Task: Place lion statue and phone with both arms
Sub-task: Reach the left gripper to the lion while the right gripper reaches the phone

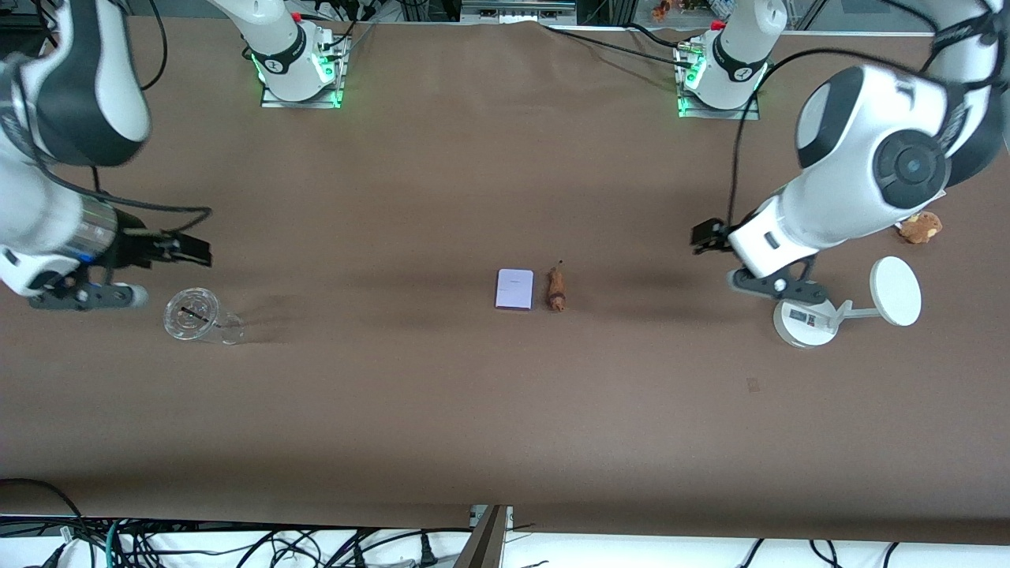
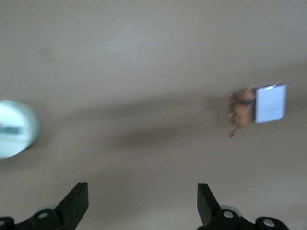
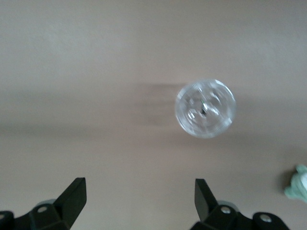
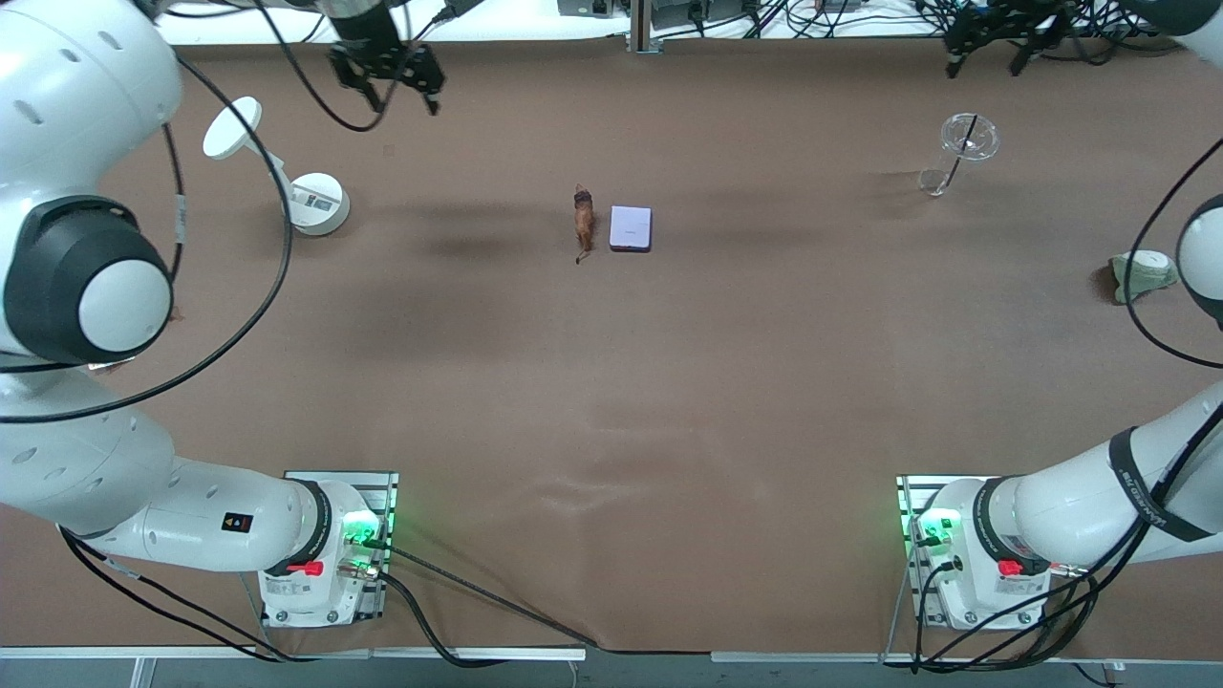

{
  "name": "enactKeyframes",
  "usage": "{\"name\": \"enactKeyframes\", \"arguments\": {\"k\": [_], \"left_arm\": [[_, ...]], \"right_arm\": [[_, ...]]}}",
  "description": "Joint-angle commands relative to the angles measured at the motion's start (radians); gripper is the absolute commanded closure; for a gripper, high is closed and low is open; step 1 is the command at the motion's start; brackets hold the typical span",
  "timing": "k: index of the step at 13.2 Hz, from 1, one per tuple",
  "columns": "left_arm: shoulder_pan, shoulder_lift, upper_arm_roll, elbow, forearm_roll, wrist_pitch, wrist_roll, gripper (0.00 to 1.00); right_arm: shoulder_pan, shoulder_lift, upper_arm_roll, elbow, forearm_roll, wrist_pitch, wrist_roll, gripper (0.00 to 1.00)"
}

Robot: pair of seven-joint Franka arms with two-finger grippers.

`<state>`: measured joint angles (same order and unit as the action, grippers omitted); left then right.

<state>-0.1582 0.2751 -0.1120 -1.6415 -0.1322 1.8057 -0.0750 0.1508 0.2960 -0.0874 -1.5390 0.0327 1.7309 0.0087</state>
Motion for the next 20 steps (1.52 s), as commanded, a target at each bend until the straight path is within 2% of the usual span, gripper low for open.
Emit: {"name": "enactKeyframes", "arguments": {"k": [1,4,8,10,13,18,19,20], "left_arm": [[-0.059,0.073,0.002,0.029,-0.032,0.088,-0.093,0.0],[-0.165,0.153,0.002,0.02,-0.02,0.223,-0.305,0.0],[-0.271,0.266,0.006,0.008,-0.012,0.391,-0.411,0.0],[-0.299,0.323,0.002,0.008,0.095,0.473,-0.424,0.0],[-0.354,0.432,0.005,0.008,0.121,0.617,-0.44,0.0],[-0.386,0.441,0.009,-0.02,0.129,0.638,-0.482,0.0],[-0.383,0.437,0.009,-0.03,0.15,0.638,-0.482,0.14],[-0.383,0.434,0.009,-0.032,0.155,0.635,-0.482,0.45]], "right_arm": [[0.021,0.067,-0.002,0.03,0.019,0.07,0.008,0.0],[0.042,0.15,-0.002,0.03,0.093,0.192,0.048,0.0],[0.101,0.254,-0.002,0.028,0.098,0.318,0.111,0.0],[0.131,0.285,-0.002,0.027,0.098,0.351,0.167,0.0],[0.161,0.308,0.0,0.023,0.101,0.36,0.177,0.0],[0.217,0.331,0.003,0.02,0.111,0.36,0.226,0.0],[0.239,0.331,0.003,0.02,0.111,0.364,0.255,0.0],[0.259,0.334,0.003,0.02,0.113,0.374,0.279,0.0]]}}
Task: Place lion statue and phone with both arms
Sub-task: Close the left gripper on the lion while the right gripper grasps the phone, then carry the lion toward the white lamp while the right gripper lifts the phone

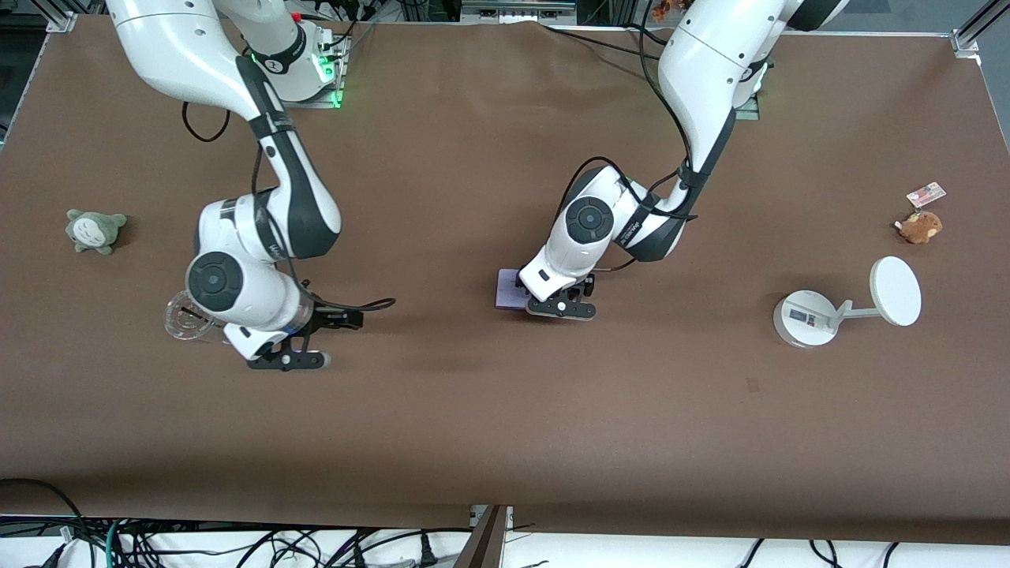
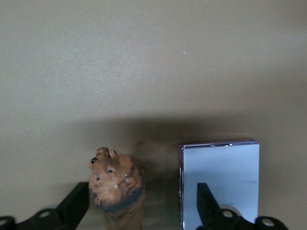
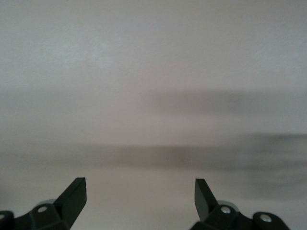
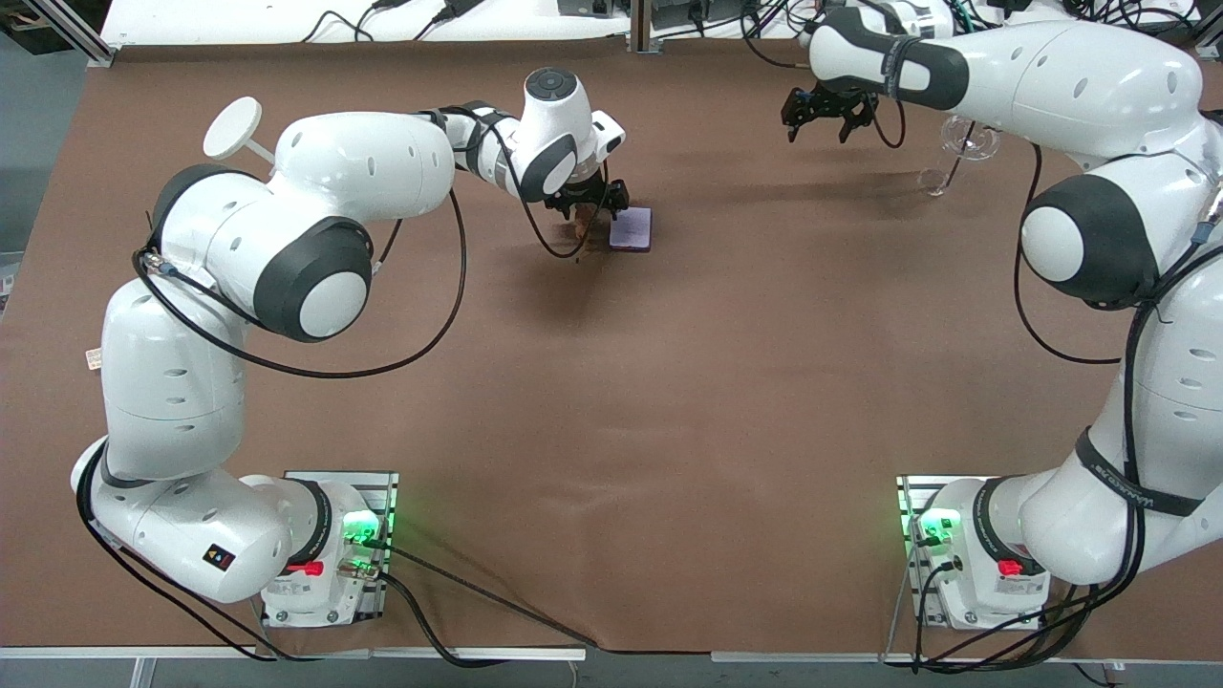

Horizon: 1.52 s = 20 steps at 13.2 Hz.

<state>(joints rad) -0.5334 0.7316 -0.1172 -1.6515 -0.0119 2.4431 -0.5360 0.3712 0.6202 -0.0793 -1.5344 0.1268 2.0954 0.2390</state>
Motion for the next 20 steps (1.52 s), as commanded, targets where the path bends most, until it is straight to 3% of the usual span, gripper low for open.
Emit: {"name": "enactKeyframes", "arguments": {"k": [1,2,5,9,11,13,17,20], "left_arm": [[-0.01,-0.029,0.016,-0.022,0.036,-0.004,-0.021,0.66],[-0.008,-0.031,0.016,-0.022,0.036,-0.006,-0.018,0.8],[0.003,-0.078,0.037,-0.008,0.093,-0.134,0.008,0.99],[0.096,-0.173,0.048,-0.01,0.162,-0.289,0.085,0.96],[0.18,-0.222,0.045,-0.005,0.161,-0.422,0.238,0.97],[0.278,-0.238,0.045,-0.007,0.156,-0.469,0.373,0.98],[0.42,-0.189,0.042,-0.019,0.159,-0.419,0.453,1.0],[0.447,-0.186,0.044,-0.079,0.161,-0.356,0.452,1.0]], "right_arm": [[0.061,0.015,-0.005,0.016,0.019,0.012,0.071,0.0],[0.075,0.021,-0.005,0.014,0.019,0.024,0.088,0.0],[0.113,0.038,-0.004,0.014,0.019,0.046,0.146,0.0],[0.196,0.059,-0.004,0.016,0.031,0.093,0.264,0.0],[0.265,0.081,-0.003,0.019,0.031,0.152,0.348,0.0],[0.328,0.102,-0.005,0.02,0.03,0.201,0.408,0.0],[0.437,0.164,-0.005,0.023,0.016,0.3,0.5,0.0],[0.471,0.185,-0.005,0.025,0.014,0.334,0.505,0.0]]}}
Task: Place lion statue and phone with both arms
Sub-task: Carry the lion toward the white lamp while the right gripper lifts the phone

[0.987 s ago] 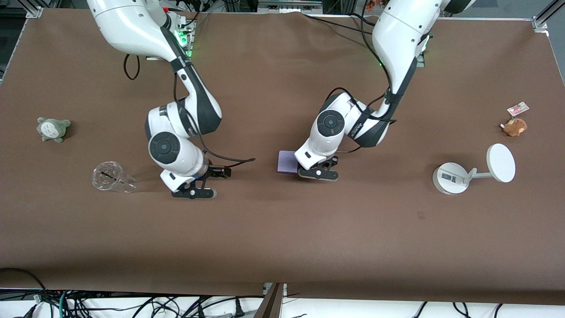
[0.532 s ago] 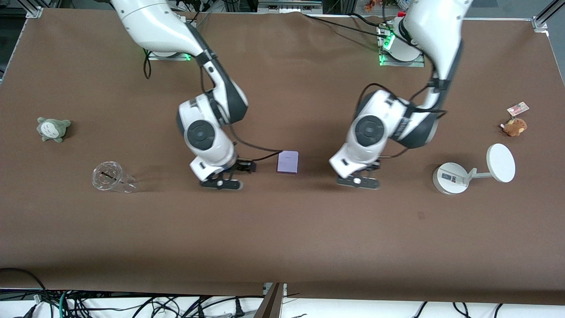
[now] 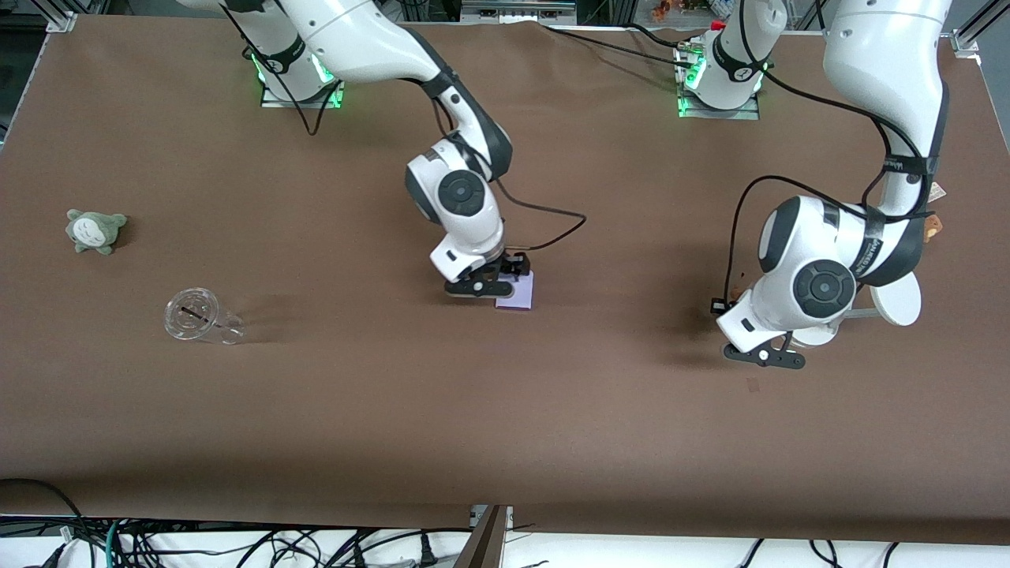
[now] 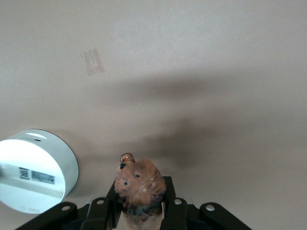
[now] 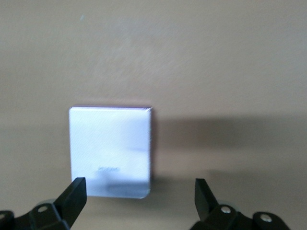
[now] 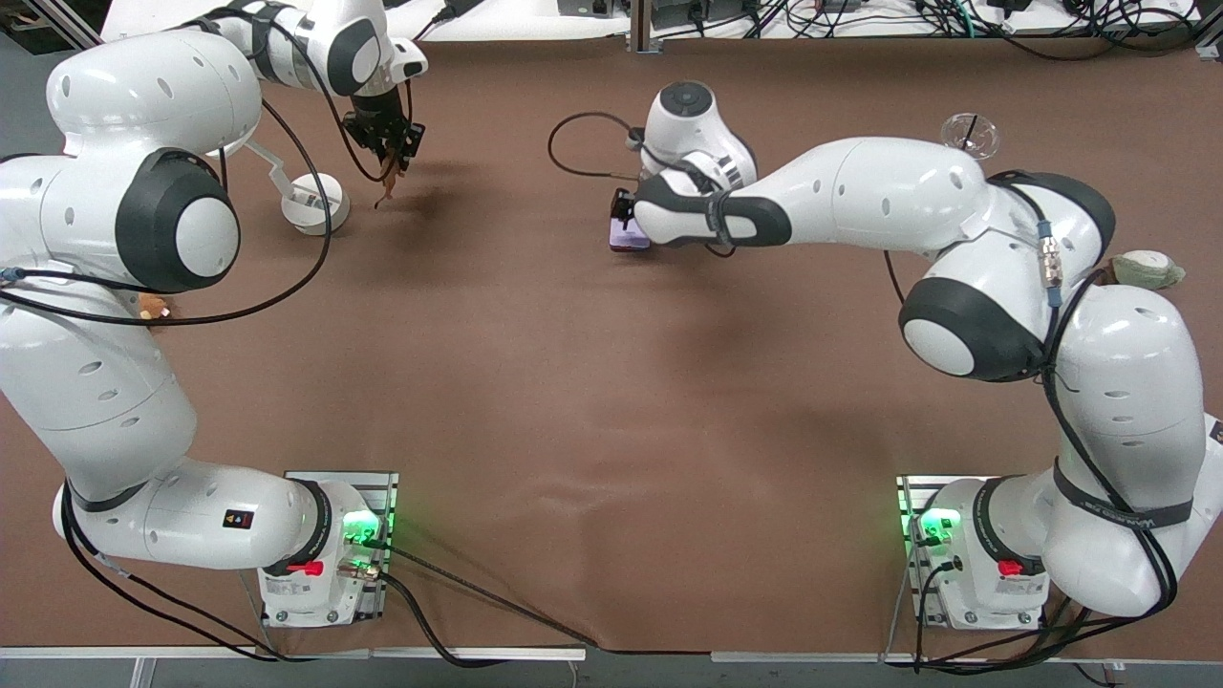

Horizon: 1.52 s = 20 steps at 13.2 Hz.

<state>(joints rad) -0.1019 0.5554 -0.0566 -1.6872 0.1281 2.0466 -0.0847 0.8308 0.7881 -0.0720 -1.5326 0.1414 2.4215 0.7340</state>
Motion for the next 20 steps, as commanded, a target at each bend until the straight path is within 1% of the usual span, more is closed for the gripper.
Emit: {"name": "enactKeyframes", "arguments": {"k": [1,4,7,8,9,10,11,12,13,14,17,20], "left_arm": [[0.034,-0.011,-0.017,-0.073,0.022,0.087,0.002,1.0],[0.068,-0.012,-0.017,-0.153,0.022,0.208,0.003,0.99],[0.074,-0.015,-0.019,-0.173,0.022,0.225,0.011,0.98],[0.074,-0.015,-0.019,-0.175,0.022,0.222,0.016,0.95],[0.074,-0.006,-0.019,-0.175,0.022,0.225,0.022,0.94],[0.079,-0.003,-0.019,-0.175,0.022,0.225,0.023,0.9],[0.08,-0.005,-0.019,-0.175,0.022,0.224,0.022,0.89],[0.08,-0.006,-0.02,-0.174,0.022,0.224,0.022,0.79],[0.079,-0.009,-0.02,-0.167,0.022,0.218,0.019,0.24],[0.079,-0.014,-0.019,-0.163,0.022,0.21,0.023,0.0],[0.082,-0.044,-0.019,-0.155,0.022,0.172,0.048,0.0],[0.079,-0.11,-0.02,-0.132,0.022,0.074,0.051,0.0]], "right_arm": [[0.025,0.022,-0.014,0.025,0.0,0.011,0.01,0.0],[0.037,0.049,-0.017,0.029,-0.003,0.062,0.008,0.0],[0.037,0.082,-0.017,0.077,-0.005,0.079,0.007,0.0],[0.037,0.095,-0.018,0.089,-0.005,0.079,0.007,0.0],[0.037,0.102,-0.02,0.095,-0.005,0.079,0.007,0.0],[0.036,0.103,-0.022,0.095,-0.006,0.079,0.004,0.0],[0.036,0.108,-0.022,0.097,-0.013,0.079,0.005,0.0],[0.036,0.108,-0.022,0.097,-0.013,0.08,0.005,0.0],[0.036,0.109,-0.022,0.098,-0.013,0.08,0.005,0.0],[0.036,0.115,-0.022,0.1,-0.013,0.08,0.005,0.0],[0.036,0.132,-0.022,0.107,-0.013,0.111,0.005,0.0],[0.036,0.135,-0.022,0.117,-0.013,0.113,0.002,0.0]]}}
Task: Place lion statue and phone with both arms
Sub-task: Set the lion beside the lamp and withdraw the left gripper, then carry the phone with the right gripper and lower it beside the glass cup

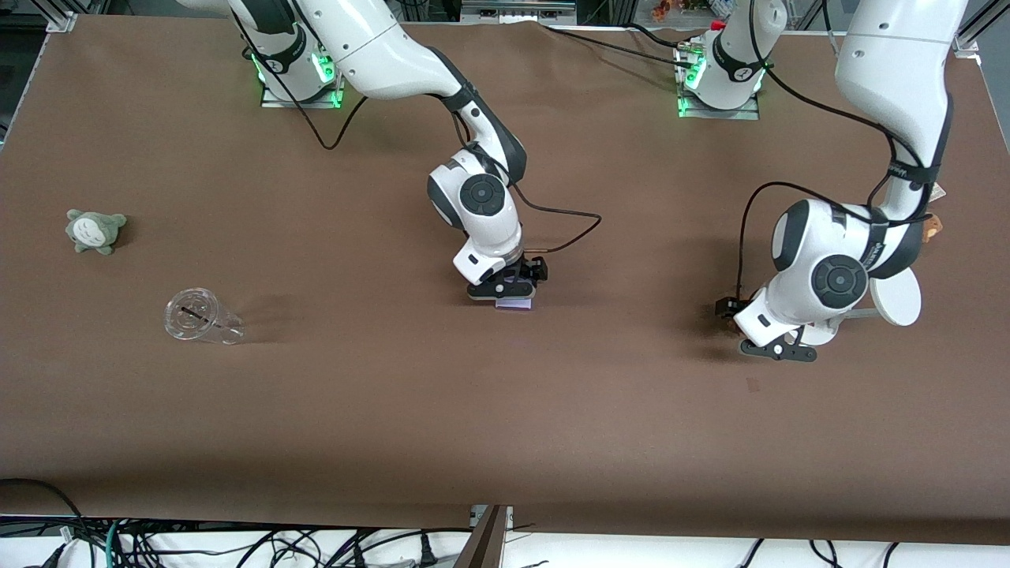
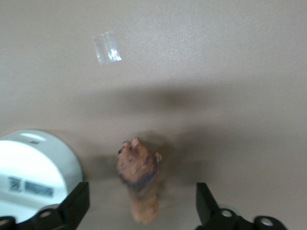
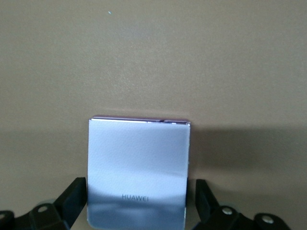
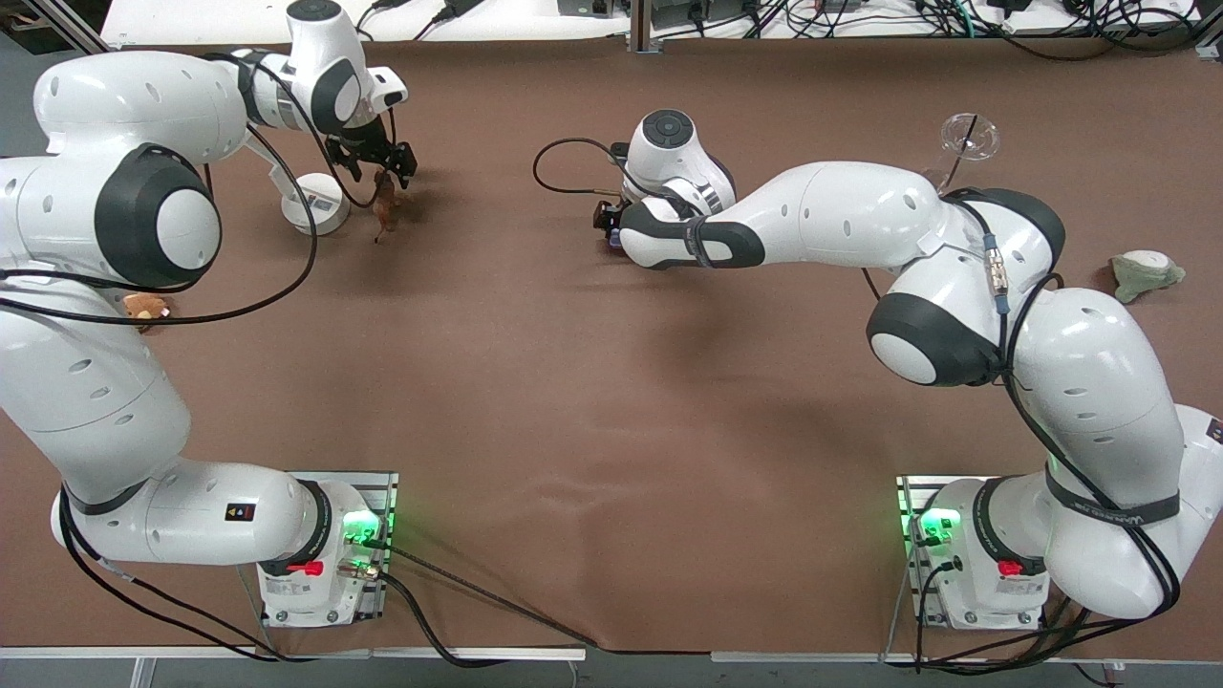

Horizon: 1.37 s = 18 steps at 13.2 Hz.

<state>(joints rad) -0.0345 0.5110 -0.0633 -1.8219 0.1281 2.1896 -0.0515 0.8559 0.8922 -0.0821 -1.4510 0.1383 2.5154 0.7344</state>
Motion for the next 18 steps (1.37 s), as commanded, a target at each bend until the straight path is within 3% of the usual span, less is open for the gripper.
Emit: {"name": "enactKeyframes", "arguments": {"k": [1,3,6,11,12,14,18], "left_arm": [[0.012,-0.103,-0.015,0.004,0.022,-0.083,0.018,0.0],[0.008,-0.172,-0.018,0.009,0.022,-0.119,0.019,0.0],[0.013,-0.245,-0.021,0.004,0.021,-0.152,0.054,0.0],[0.016,-0.4,-0.017,0.007,0.005,-0.249,0.237,0.0],[0.027,-0.439,-0.018,0.015,-0.048,-0.281,0.269,0.0],[0.03,-0.483,-0.017,0.065,-0.105,-0.368,0.256,0.0],[0.028,-0.459,-0.018,0.226,-0.087,-0.536,0.254,0.0]], "right_arm": [[0.011,0.031,-0.011,0.035,-0.011,0.019,0.0,0.0],[0.011,0.031,-0.013,0.038,-0.012,0.019,0.003,0.04],[0.011,0.031,-0.013,0.04,-0.031,0.019,0.003,0.57],[0.008,0.01,-0.04,0.04,-0.049,0.008,-0.018,0.59],[0.0,-0.004,-0.045,0.04,-0.058,0.003,-0.026,0.59],[-0.026,-0.042,-0.074,0.037,-0.055,-0.088,-0.11,0.59],[-0.171,-0.143,-0.114,0.024,-0.039,-0.311,-0.337,0.59]]}}
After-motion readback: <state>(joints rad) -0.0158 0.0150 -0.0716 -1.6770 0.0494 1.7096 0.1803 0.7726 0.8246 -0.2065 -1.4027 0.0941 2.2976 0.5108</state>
